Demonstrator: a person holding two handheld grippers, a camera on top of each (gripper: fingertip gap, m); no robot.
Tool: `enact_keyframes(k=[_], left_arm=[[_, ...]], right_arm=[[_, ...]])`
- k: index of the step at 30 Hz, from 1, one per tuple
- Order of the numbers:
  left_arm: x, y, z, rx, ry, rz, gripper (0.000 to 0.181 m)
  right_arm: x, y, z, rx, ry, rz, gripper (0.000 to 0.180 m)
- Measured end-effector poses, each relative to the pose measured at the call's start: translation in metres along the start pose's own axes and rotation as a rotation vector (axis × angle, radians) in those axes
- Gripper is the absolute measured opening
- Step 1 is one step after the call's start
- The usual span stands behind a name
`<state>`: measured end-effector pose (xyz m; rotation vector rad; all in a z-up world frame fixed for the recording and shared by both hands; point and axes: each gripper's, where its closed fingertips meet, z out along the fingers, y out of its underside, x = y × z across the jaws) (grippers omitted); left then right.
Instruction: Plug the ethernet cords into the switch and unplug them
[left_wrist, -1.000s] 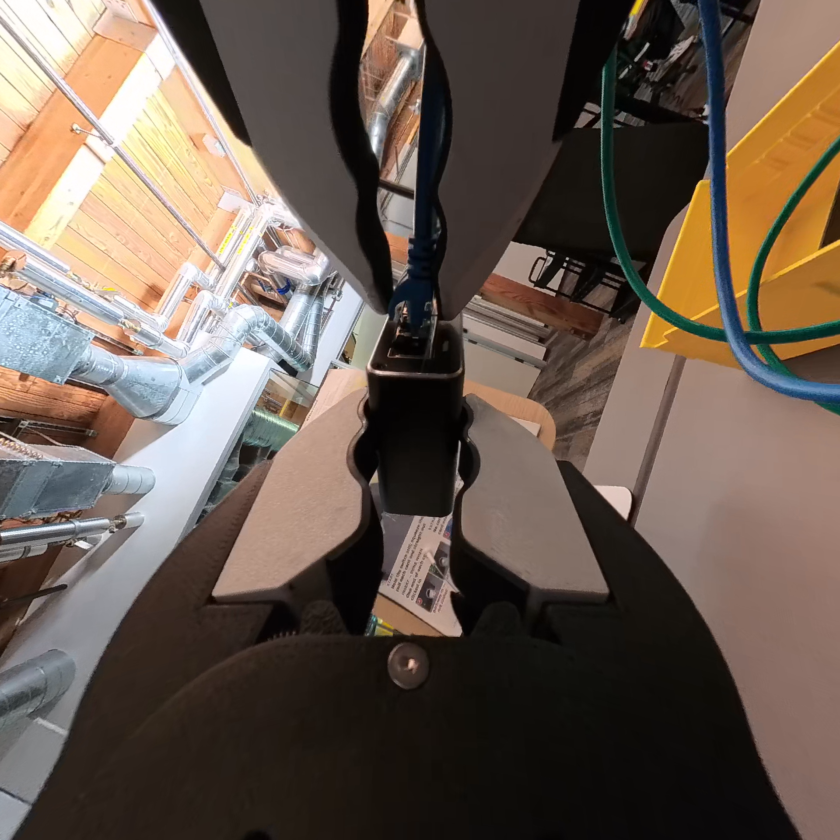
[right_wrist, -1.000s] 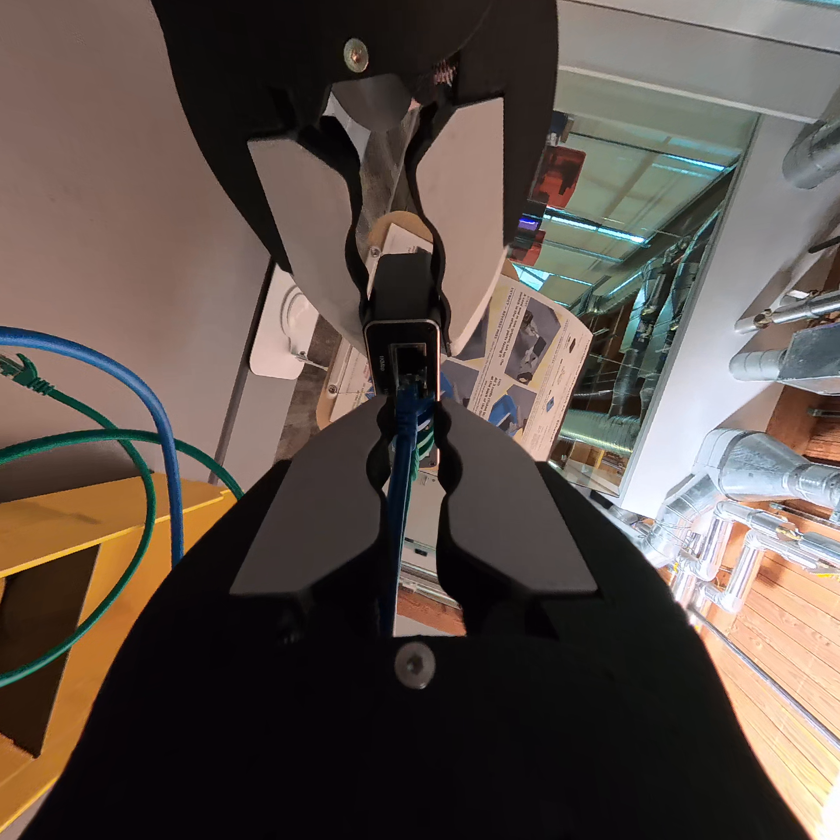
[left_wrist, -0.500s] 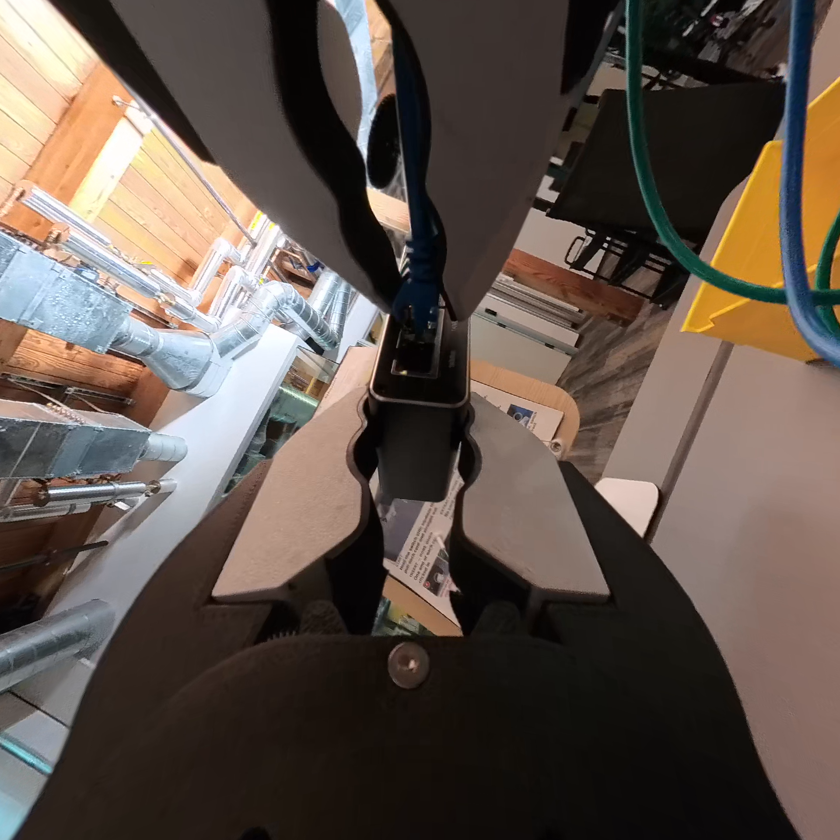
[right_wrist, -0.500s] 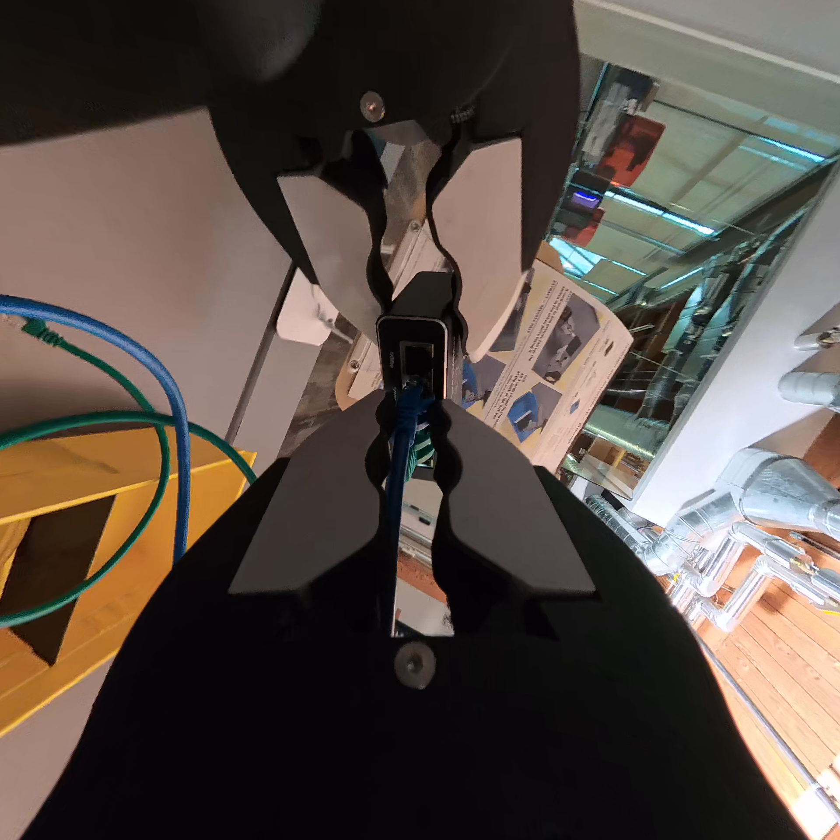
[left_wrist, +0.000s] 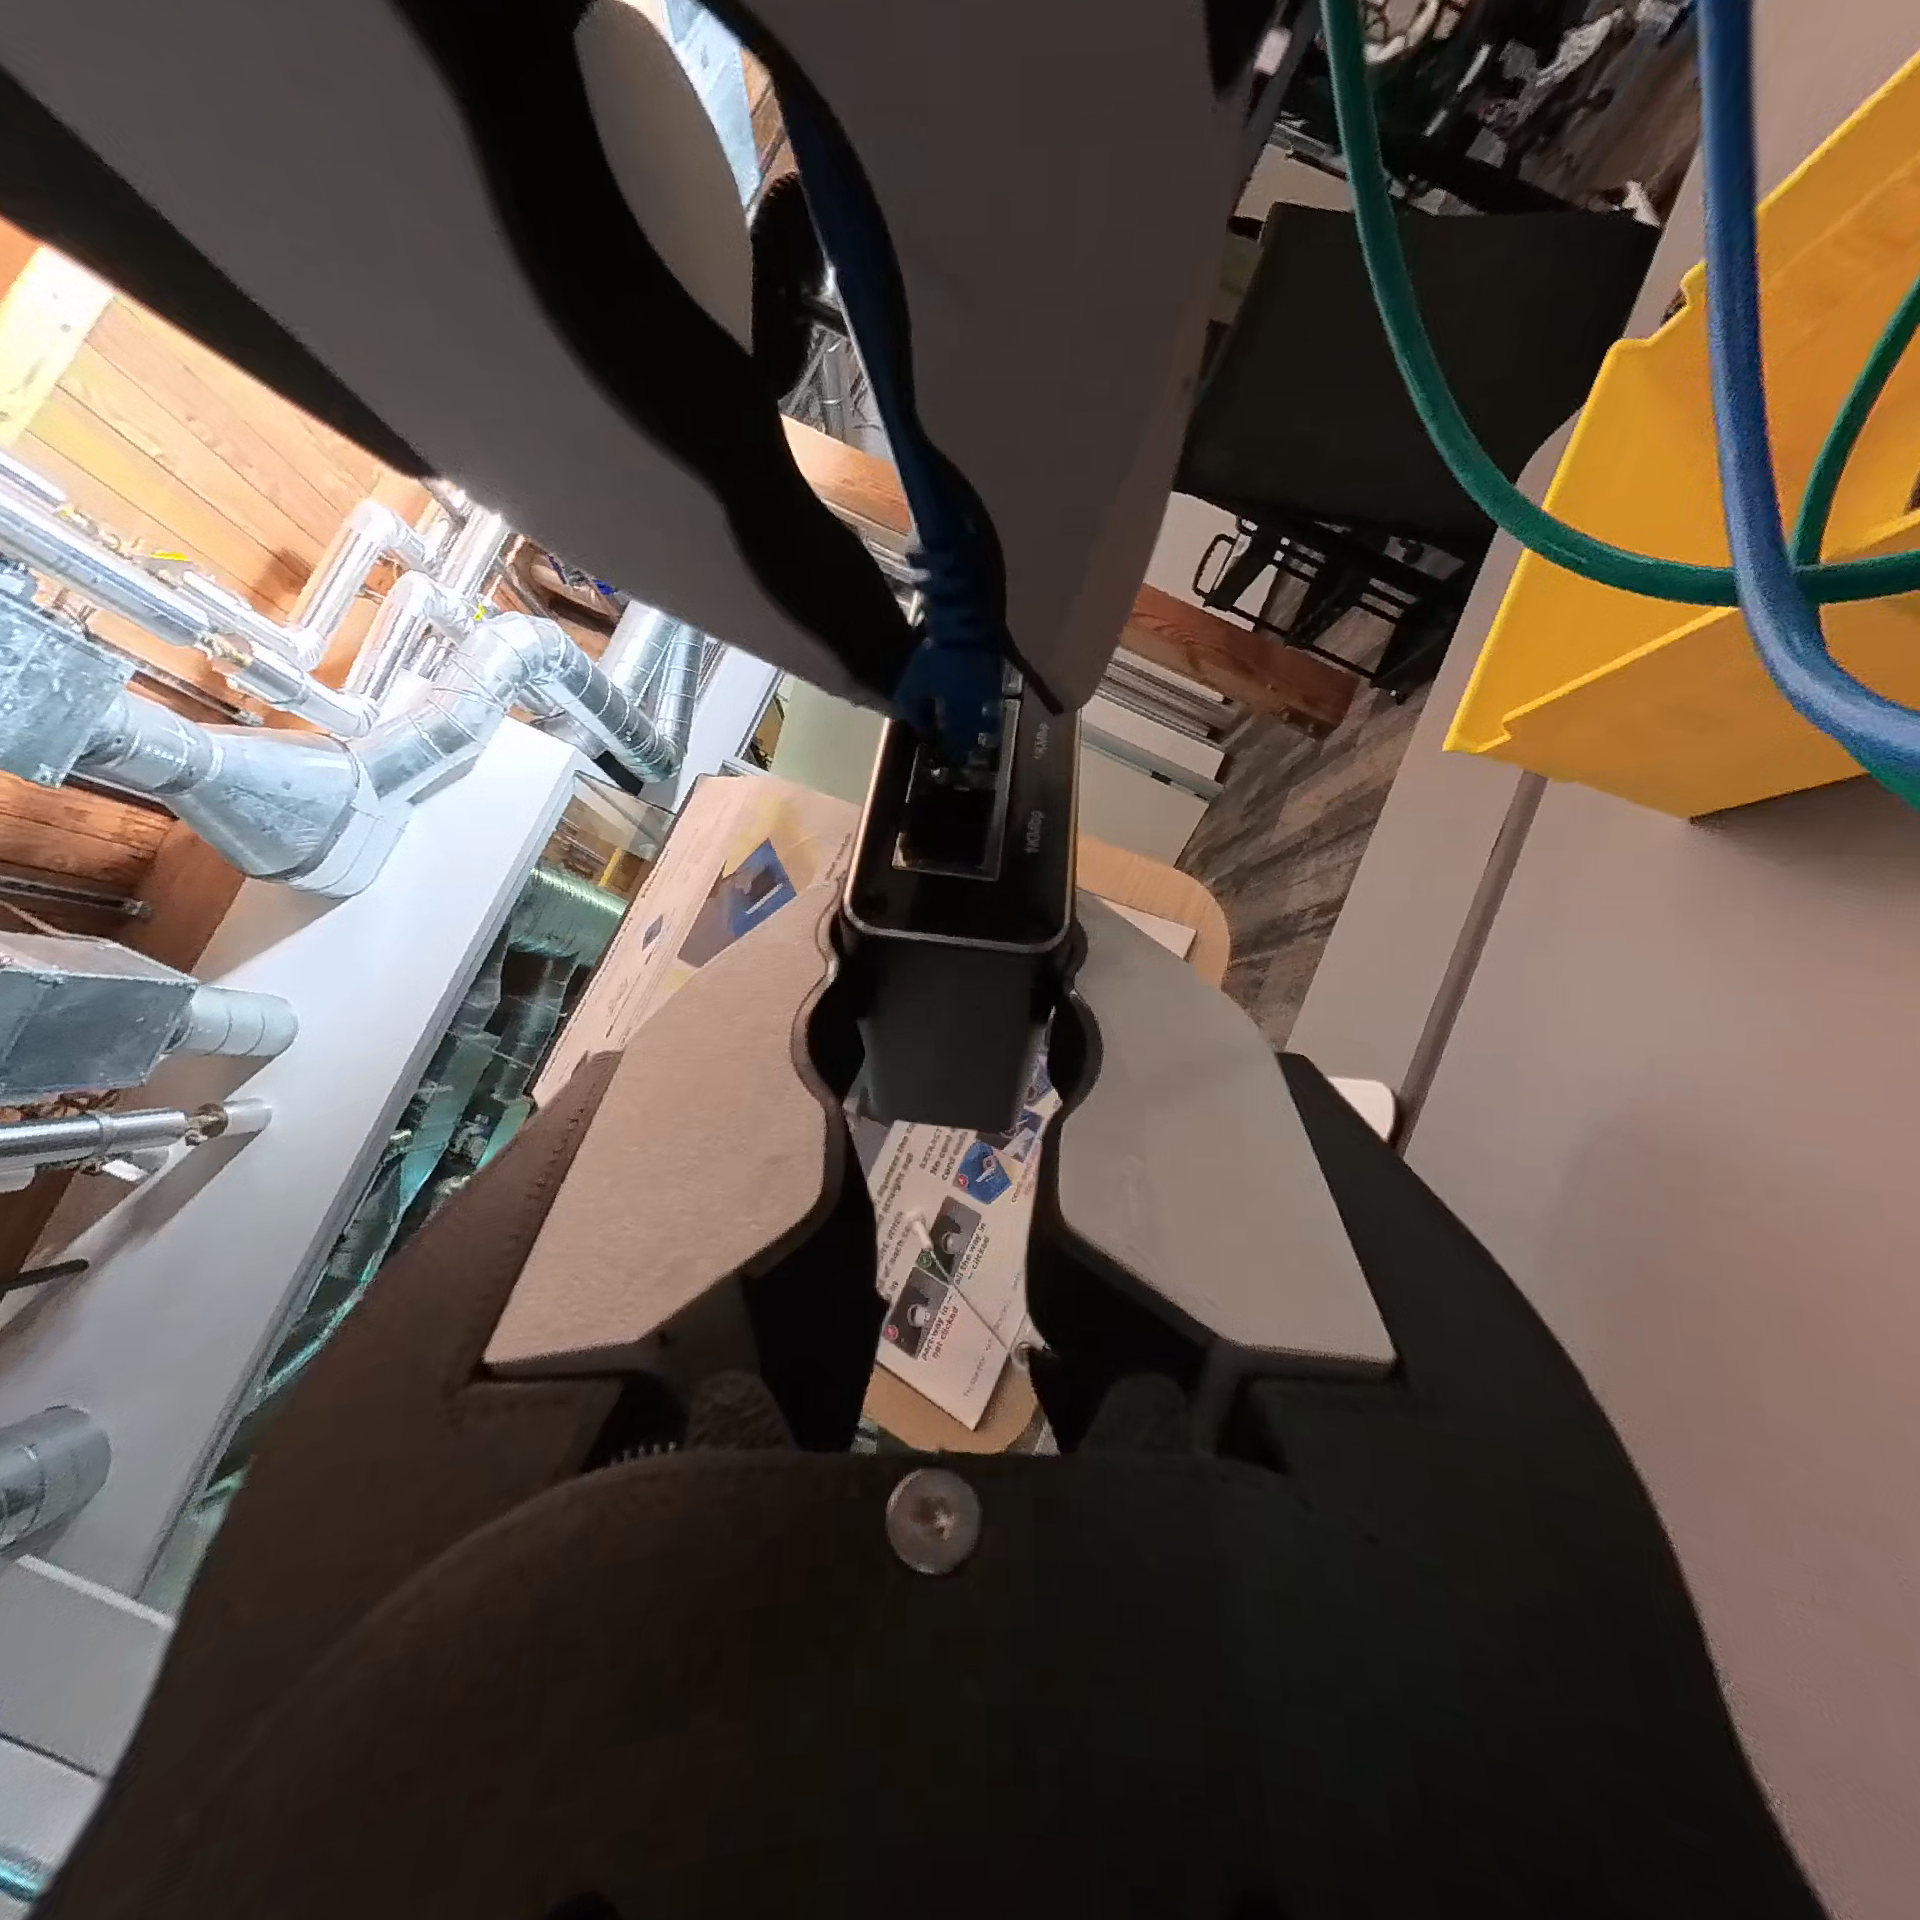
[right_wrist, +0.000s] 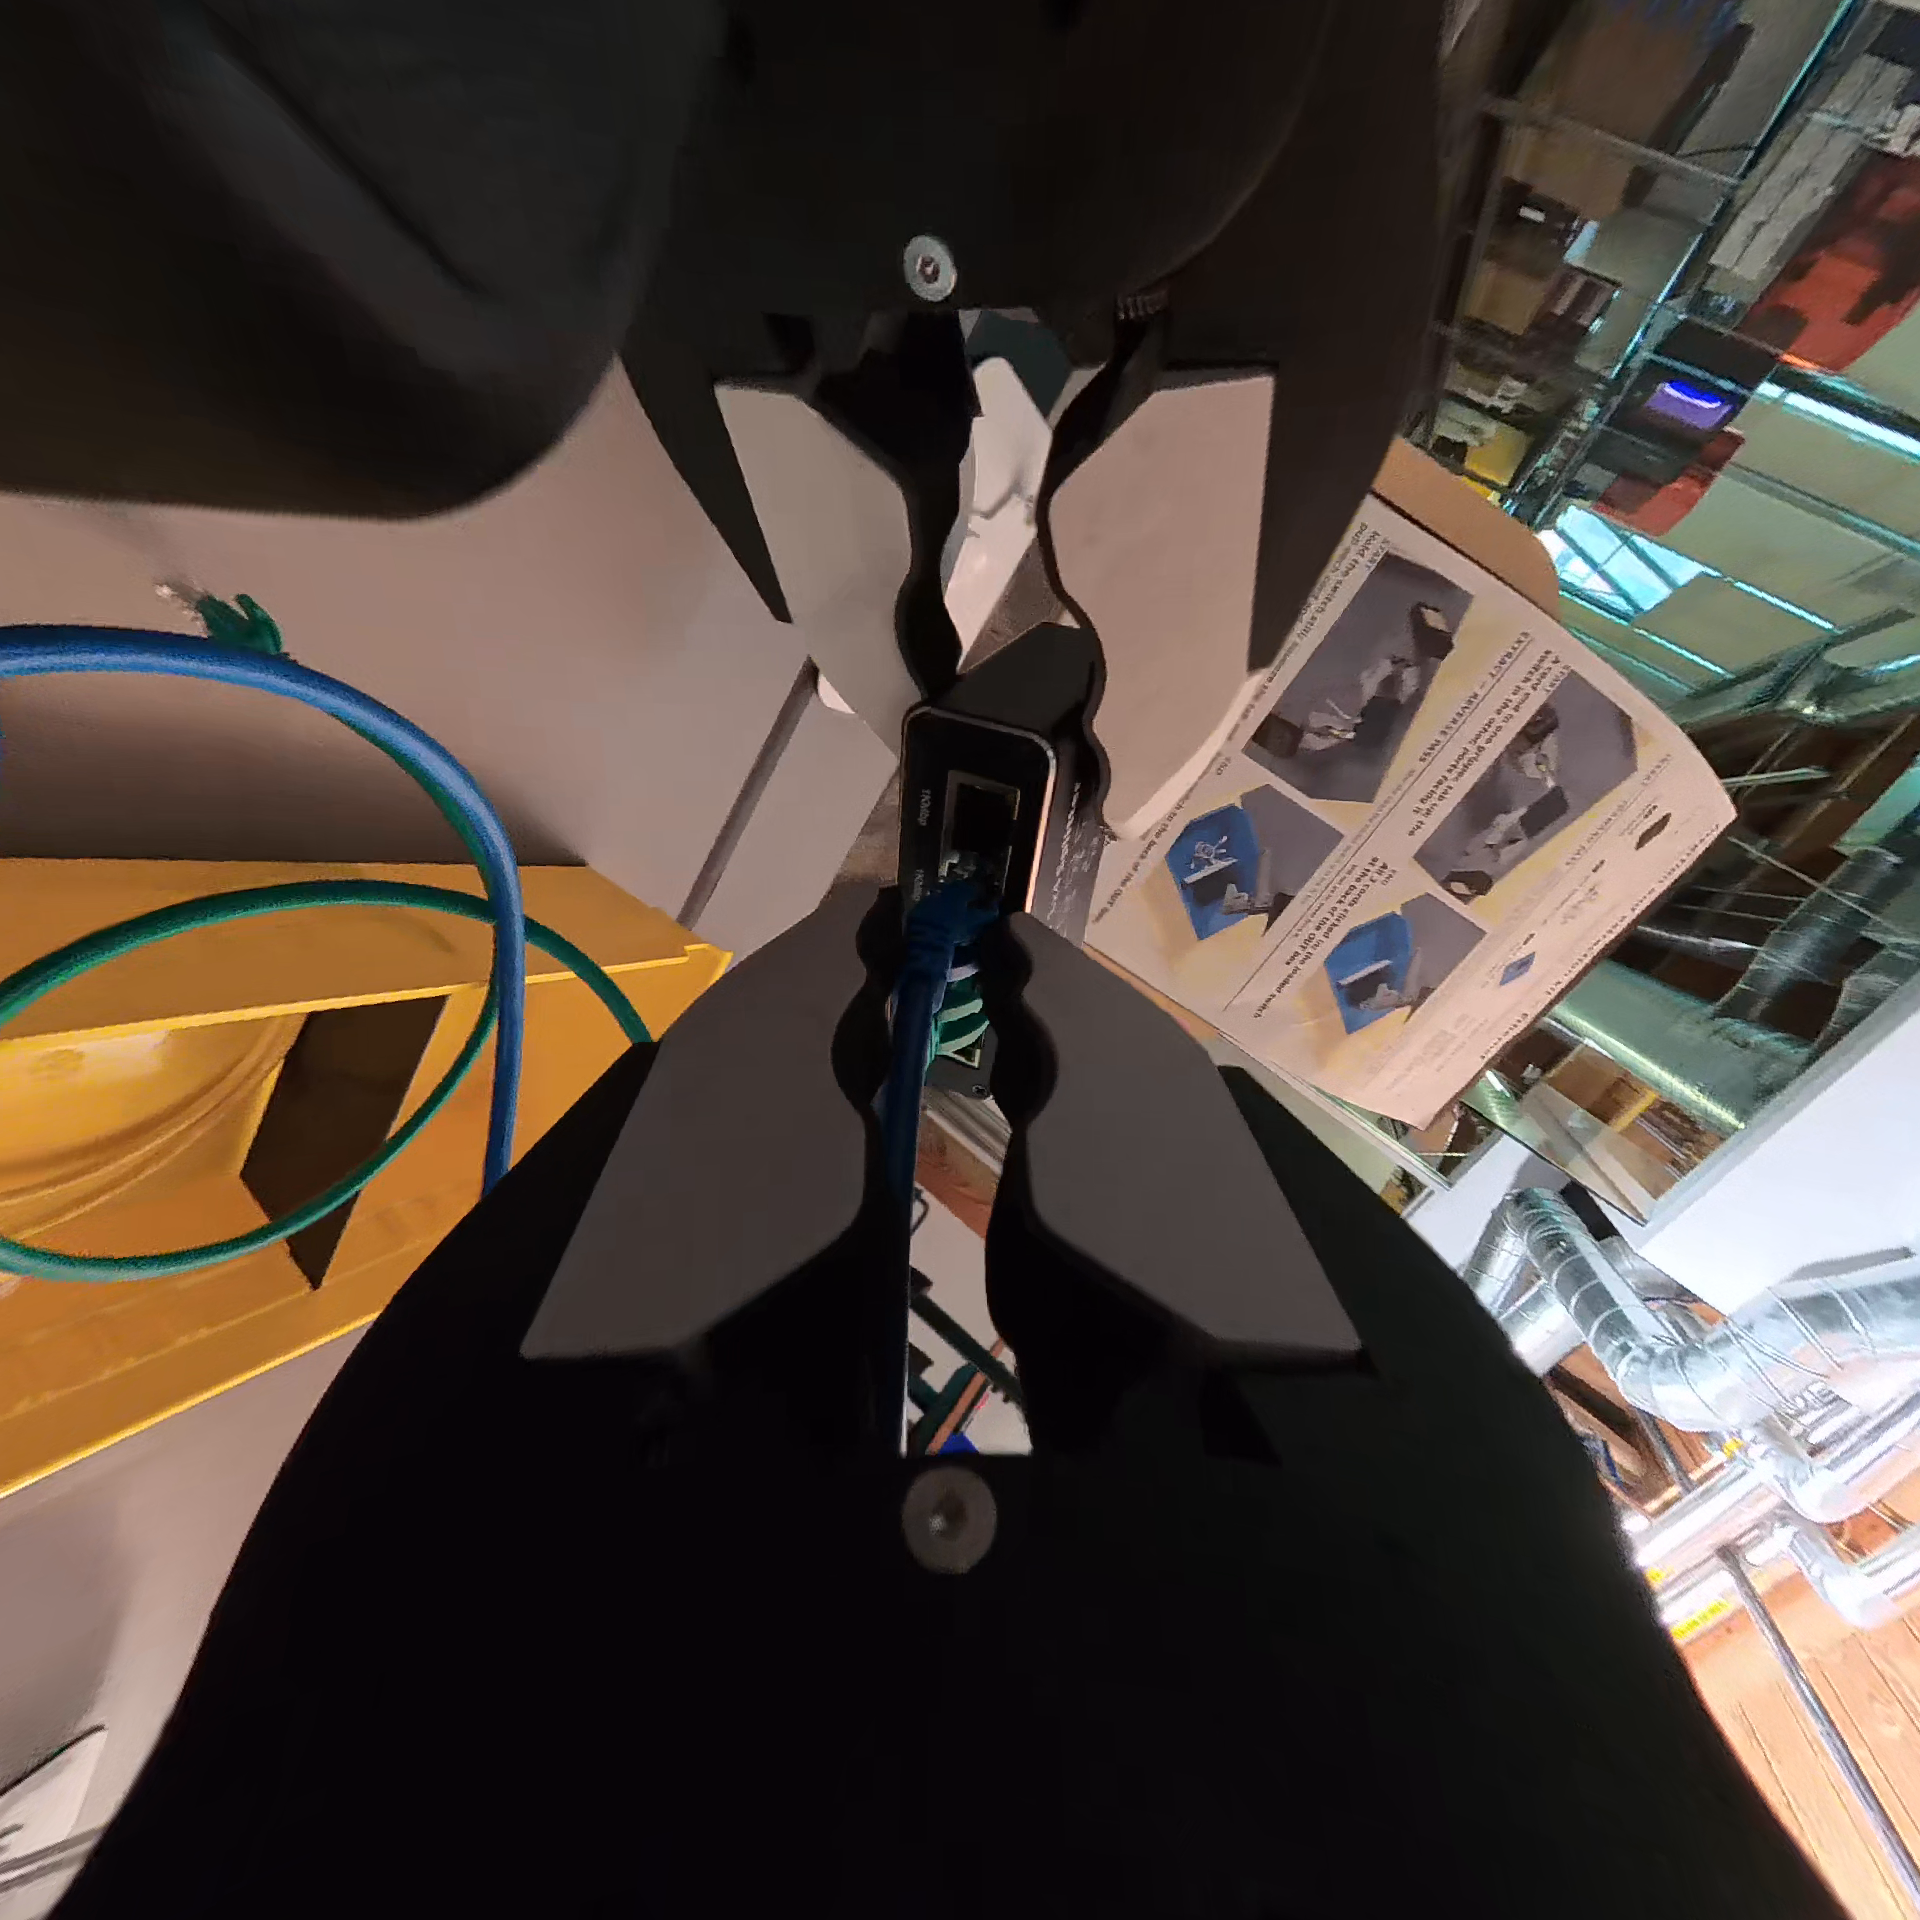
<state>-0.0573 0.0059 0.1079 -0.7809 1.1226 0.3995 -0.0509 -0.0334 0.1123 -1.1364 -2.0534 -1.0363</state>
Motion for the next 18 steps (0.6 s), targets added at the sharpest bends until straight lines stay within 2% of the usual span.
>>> enact_keyframes(k=[4, 5, 6, 7, 8, 9, 11, 13, 18], left_arm=[[0.006, 0.002, 0.004, -0.009, 0.02, 0.002, 0.033], [-0.01, 0.016, 0.006, -0.089, -0.085, -0.008, 0.034], [-0.029, 0.031, 0.003, -0.135, -0.146, -0.007, 0.034], [-0.044, 0.042, -0.001, -0.132, -0.156, -0.138, 0.032], [-0.052, 0.048, -0.006, -0.096, -0.096, -0.294, 0.032], [-0.053, 0.047, -0.01, -0.059, -0.015, -0.378, 0.032], [-0.057, 0.049, -0.017, -0.047, -0.016, -0.343, 0.032], [-0.056, 0.057, -0.018, -0.125, -0.015, -0.273, 0.032], [-0.061, 0.052, -0.018, -0.137, -0.02, -0.363, 0.033]], right_arm=[[-0.008, 0.003, 0.0, 0.016, -0.067, -0.008, 0.016], [-0.039, -0.008, -0.005, 0.093, -0.297, 0.003, 0.014], [-0.06, -0.023, -0.007, 0.14, -0.431, 0.106, 0.015], [-0.069, -0.015, 0.002, 0.068, -0.425, 0.087, 0.015], [-0.064, -0.001, 0.011, 0.017, -0.303, 0.002, 0.015], [-0.055, 0.001, 0.012, 0.048, -0.225, 0.022, 0.015], [-0.037, -0.009, -0.001, 0.184, -0.204, 0.225, 0.015], [-0.021, -0.012, -0.016, 0.304, -0.168, 0.327, 0.016], [-0.021, 0.012, -0.017, 0.3, -0.155, 0.403, 0.015]])
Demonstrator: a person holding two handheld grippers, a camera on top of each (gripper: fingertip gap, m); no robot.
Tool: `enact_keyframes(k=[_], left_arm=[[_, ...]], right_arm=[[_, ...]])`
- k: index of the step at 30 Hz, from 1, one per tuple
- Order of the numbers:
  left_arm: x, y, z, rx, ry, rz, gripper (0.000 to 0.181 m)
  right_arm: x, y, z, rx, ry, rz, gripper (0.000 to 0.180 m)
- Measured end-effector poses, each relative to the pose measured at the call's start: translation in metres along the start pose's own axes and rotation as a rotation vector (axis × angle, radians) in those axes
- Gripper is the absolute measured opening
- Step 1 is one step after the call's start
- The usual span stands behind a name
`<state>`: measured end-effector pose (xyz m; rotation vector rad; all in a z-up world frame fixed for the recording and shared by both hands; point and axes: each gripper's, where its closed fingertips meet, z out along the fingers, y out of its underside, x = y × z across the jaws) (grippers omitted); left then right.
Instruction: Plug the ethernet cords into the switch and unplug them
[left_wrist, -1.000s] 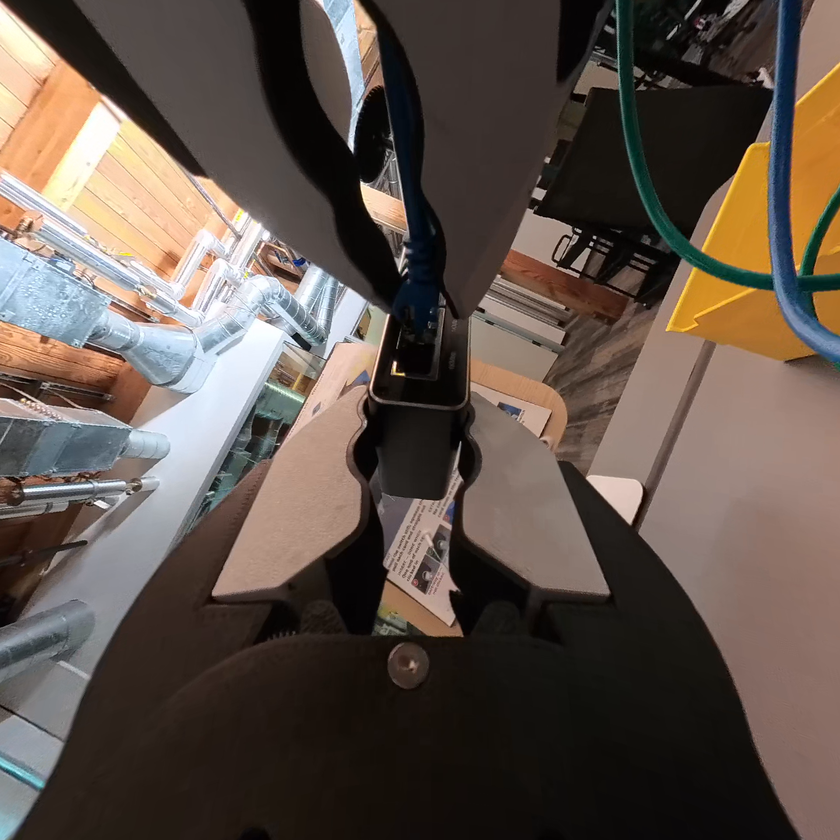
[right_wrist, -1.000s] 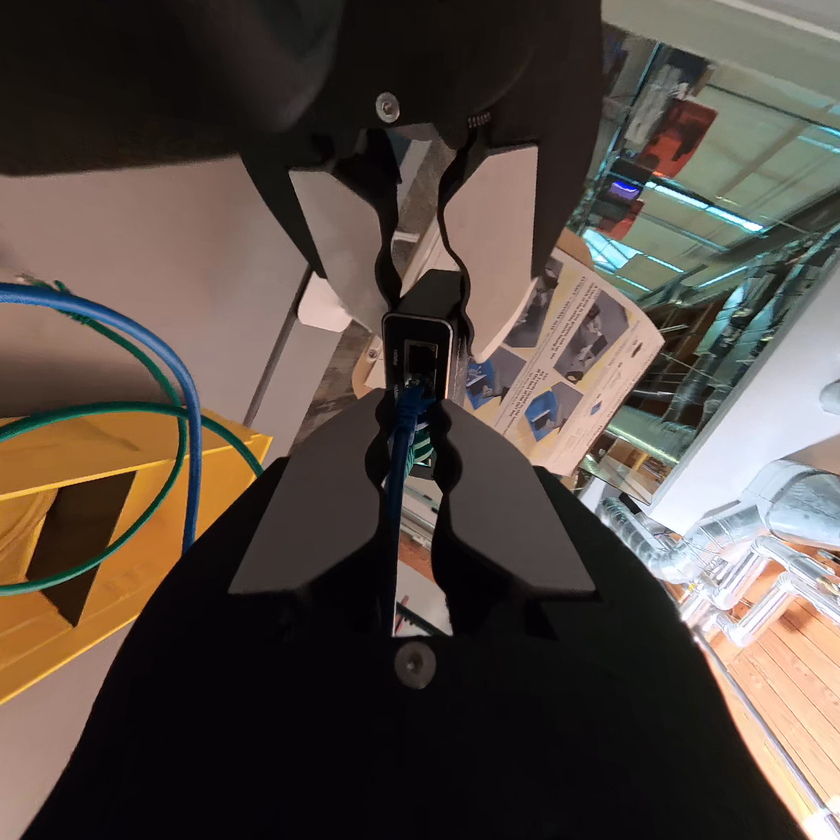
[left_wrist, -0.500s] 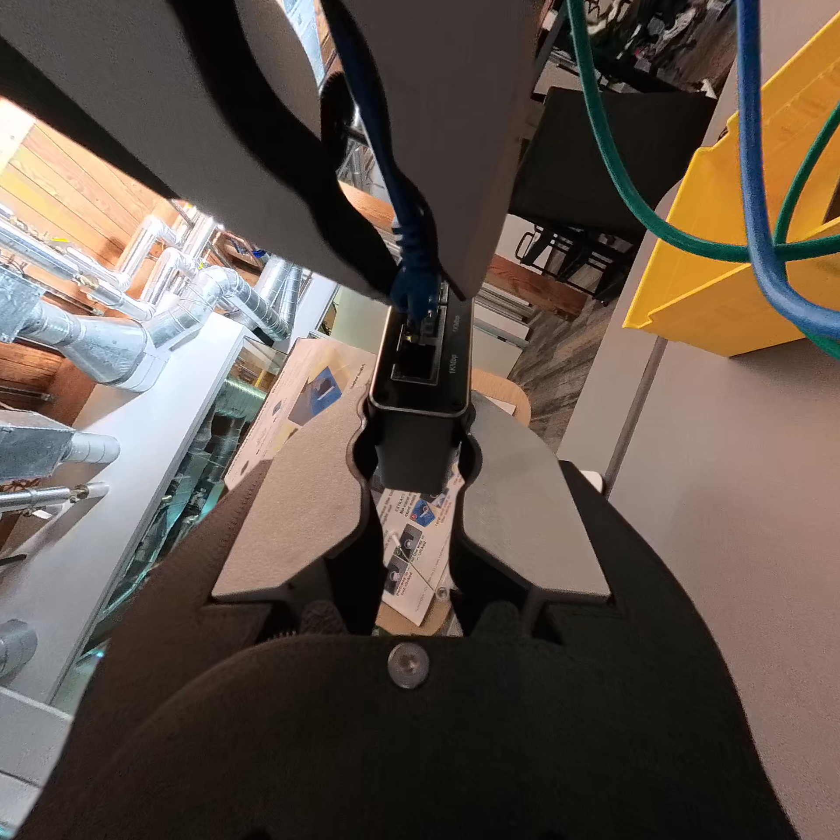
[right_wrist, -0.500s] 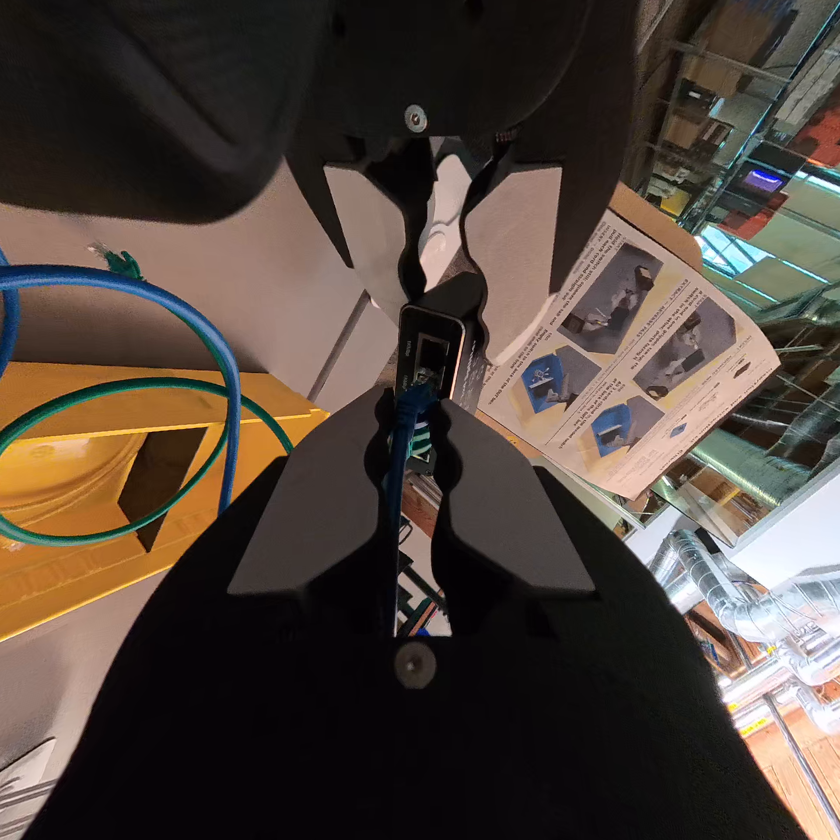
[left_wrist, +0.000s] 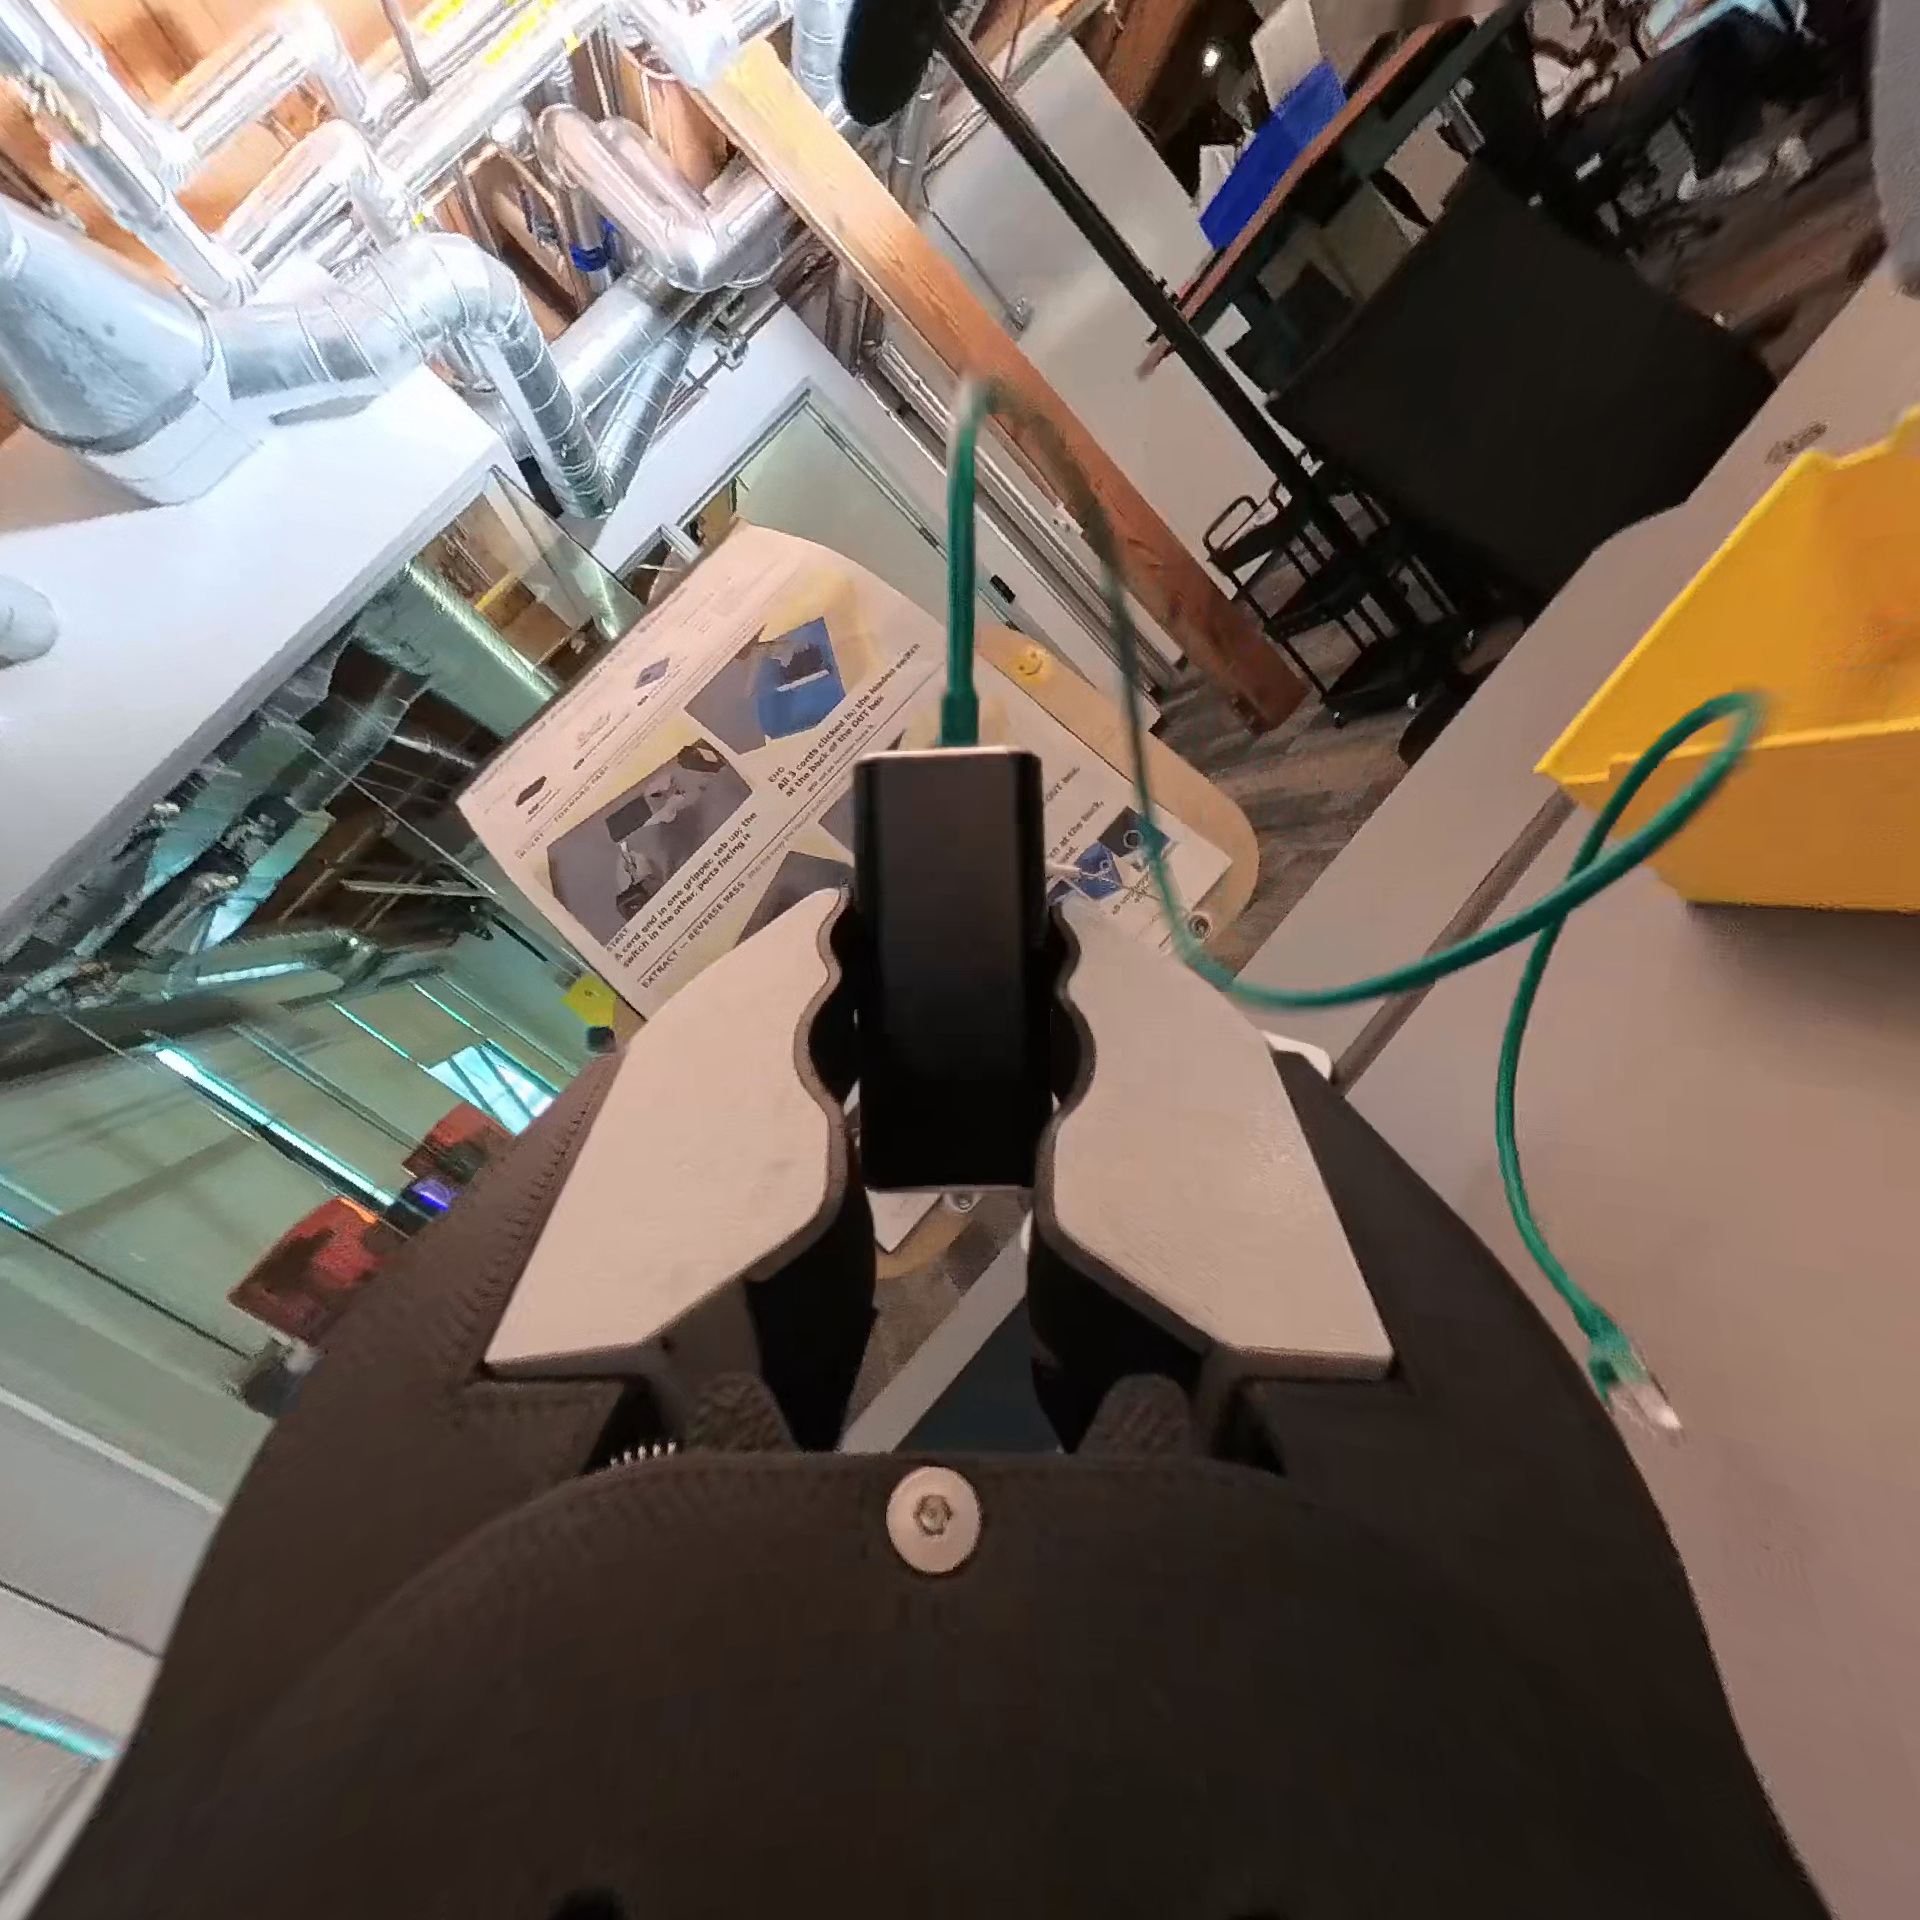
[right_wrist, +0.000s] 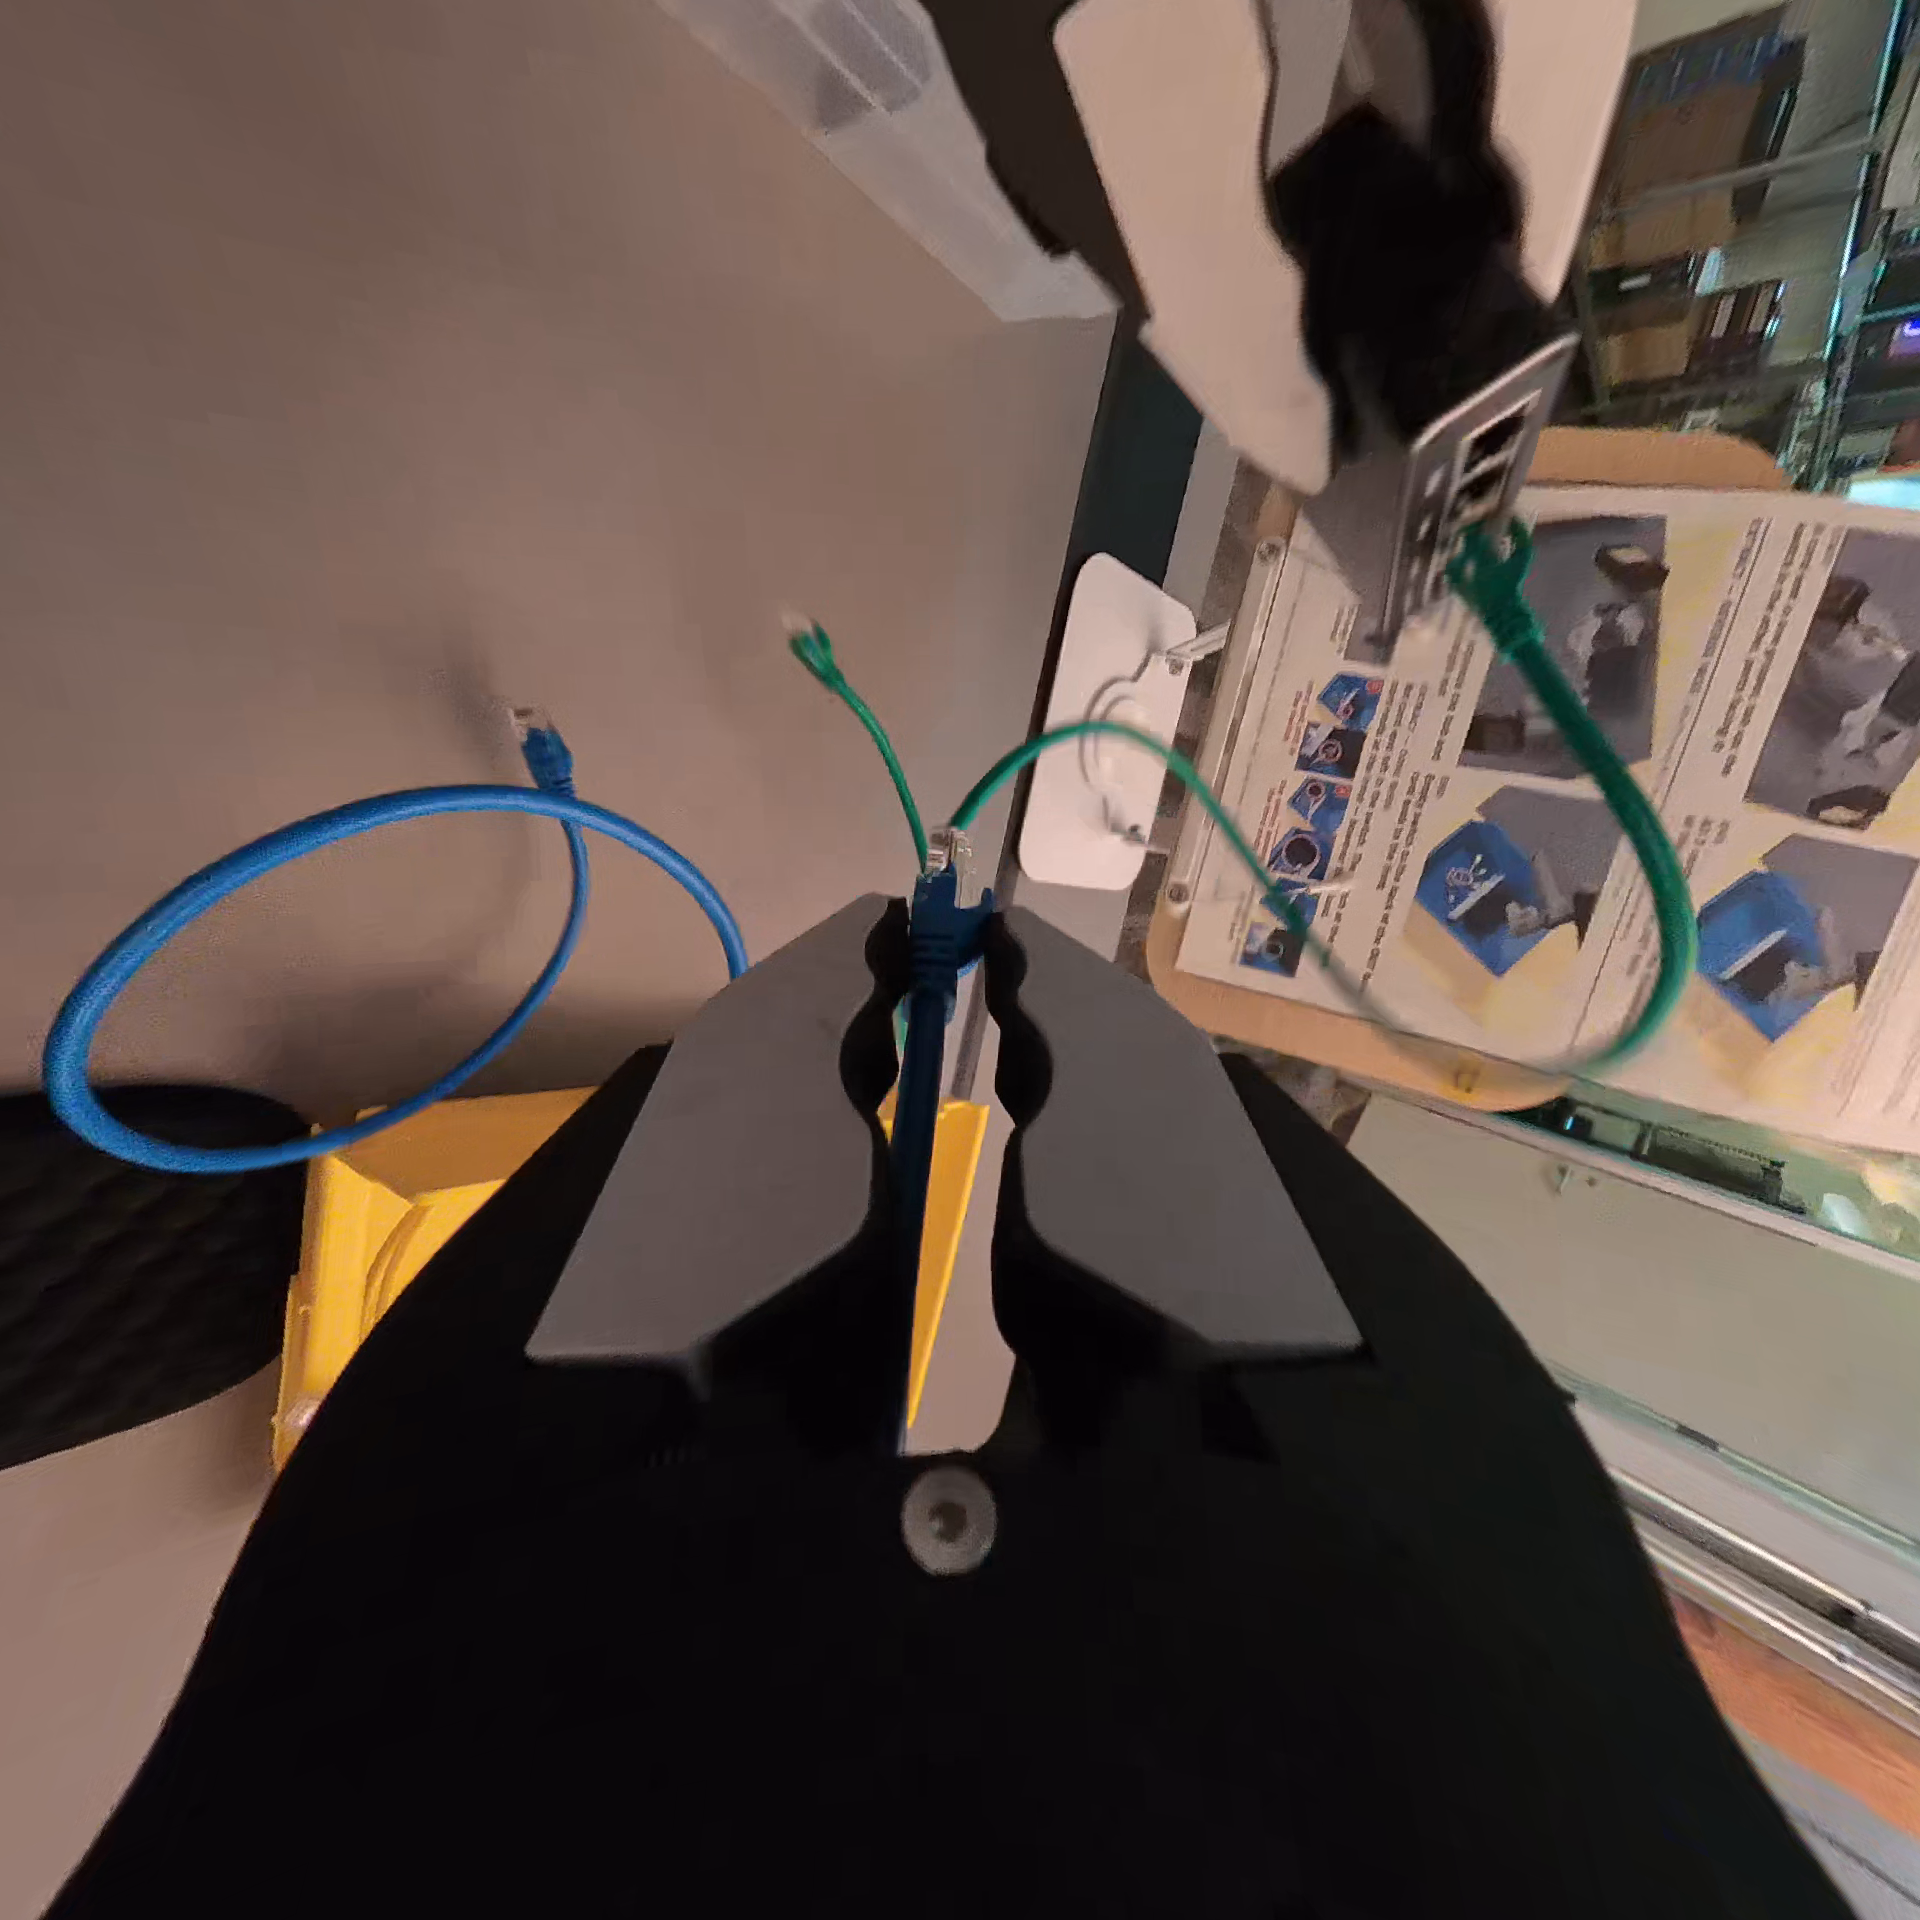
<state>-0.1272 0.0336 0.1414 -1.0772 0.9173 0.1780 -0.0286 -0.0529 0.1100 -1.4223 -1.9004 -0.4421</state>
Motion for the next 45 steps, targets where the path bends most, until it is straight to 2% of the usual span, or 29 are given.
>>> enact_keyframes(k=[3, 6, 8, 18, 22, 25, 34, 45], left_arm=[[-0.009, 0.002, -0.002, -0.025, -0.022, -0.044, 0.032], [-0.008, -0.008, -0.009, 0.047, -0.011, 0.005, 0.032], [-0.006, -0.008, -0.008, 0.015, -0.011, 0.018, 0.033], [0.006, -0.009, -0.005, -0.01, 0.032, 0.071, 0.032], [0.005, -0.014, -0.008, 0.003, 0.028, 0.068, 0.032], [0.005, -0.017, -0.01, 0.014, 0.031, 0.063, 0.032], [0.008, -0.016, -0.01, 0.009, 0.045, 0.061, 0.032], [0.008, -0.015, -0.008, 0.008, 0.045, 0.056, 0.032]], right_arm=[[0.002, 0.021, 0.002, -0.074, 0.016, 0.006, 0.015], [0.009, 0.042, -0.004, -0.136, 0.036, 0.028, 0.015], [0.022, 0.053, -0.015, -0.162, 0.07, 0.056, 0.015], [0.12, 0.112, -0.134, -0.281, 0.318, 0.247, 0.014], [0.137, 0.136, -0.162, -0.312, 0.357, 0.327, 0.014], [0.129, 0.154, -0.158, -0.367, 0.342, 0.336, 0.014], [0.081, 0.211, -0.102, -0.519, 0.208, 0.373, 0.015], [0.053, 0.21, -0.059, -0.494, 0.114, 0.364, 0.015]])
